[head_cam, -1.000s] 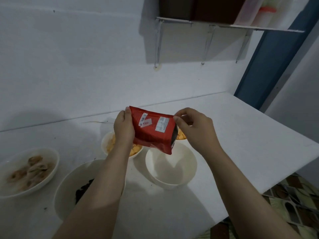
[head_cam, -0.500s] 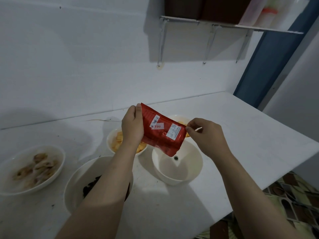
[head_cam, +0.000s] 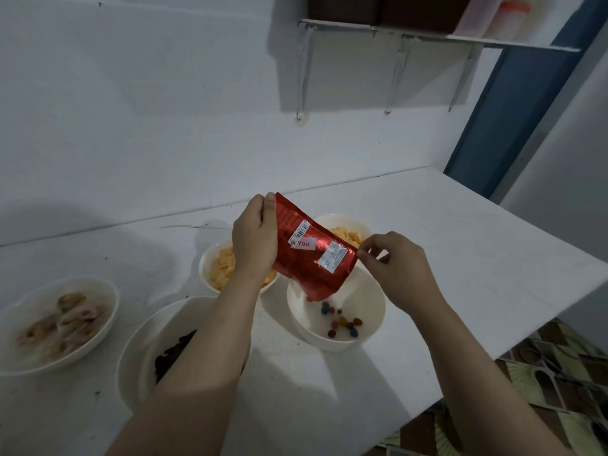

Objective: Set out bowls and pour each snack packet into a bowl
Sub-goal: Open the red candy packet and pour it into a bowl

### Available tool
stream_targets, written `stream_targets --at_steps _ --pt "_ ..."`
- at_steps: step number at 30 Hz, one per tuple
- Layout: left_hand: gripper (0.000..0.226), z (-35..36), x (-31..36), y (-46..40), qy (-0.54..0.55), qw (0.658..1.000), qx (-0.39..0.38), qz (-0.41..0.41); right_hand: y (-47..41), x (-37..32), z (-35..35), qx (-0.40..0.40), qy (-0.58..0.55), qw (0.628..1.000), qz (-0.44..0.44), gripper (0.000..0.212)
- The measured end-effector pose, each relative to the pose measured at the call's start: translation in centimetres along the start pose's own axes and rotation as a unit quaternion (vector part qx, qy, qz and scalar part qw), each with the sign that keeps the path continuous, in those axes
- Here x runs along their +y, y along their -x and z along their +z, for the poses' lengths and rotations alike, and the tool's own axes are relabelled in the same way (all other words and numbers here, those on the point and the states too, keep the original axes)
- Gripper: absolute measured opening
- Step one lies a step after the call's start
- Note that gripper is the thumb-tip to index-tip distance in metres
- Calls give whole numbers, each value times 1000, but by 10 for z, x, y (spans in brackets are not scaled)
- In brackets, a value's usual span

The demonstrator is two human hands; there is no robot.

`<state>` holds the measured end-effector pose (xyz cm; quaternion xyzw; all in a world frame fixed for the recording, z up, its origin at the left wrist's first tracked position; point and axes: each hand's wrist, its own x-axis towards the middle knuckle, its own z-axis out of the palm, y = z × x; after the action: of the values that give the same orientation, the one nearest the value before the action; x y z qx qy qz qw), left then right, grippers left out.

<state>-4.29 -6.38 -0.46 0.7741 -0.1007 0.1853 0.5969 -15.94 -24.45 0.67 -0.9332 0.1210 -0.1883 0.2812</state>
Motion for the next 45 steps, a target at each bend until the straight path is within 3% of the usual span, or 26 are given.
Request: stream_targets --at_steps 11,33,37,43,45 --pt "42 -2 6 8 -32 997 10 76 2 8 5 10 -1 1000 6 8" --pt "41 -10 9 9 -20 996 -5 91 7 -1 3 -38 32 999 0 5" --pt "40 -8 16 14 -38 991 -28 122 7 -20 9 -40 -28 999 -18 26" --pt "44 -9 8 19 -90 983 -23 159 6 -23 18 -7 -111 994 -6 26" --pt "48 -6 1 22 -105 987 -27 120 10 -17 17 12 -154 988 23 27"
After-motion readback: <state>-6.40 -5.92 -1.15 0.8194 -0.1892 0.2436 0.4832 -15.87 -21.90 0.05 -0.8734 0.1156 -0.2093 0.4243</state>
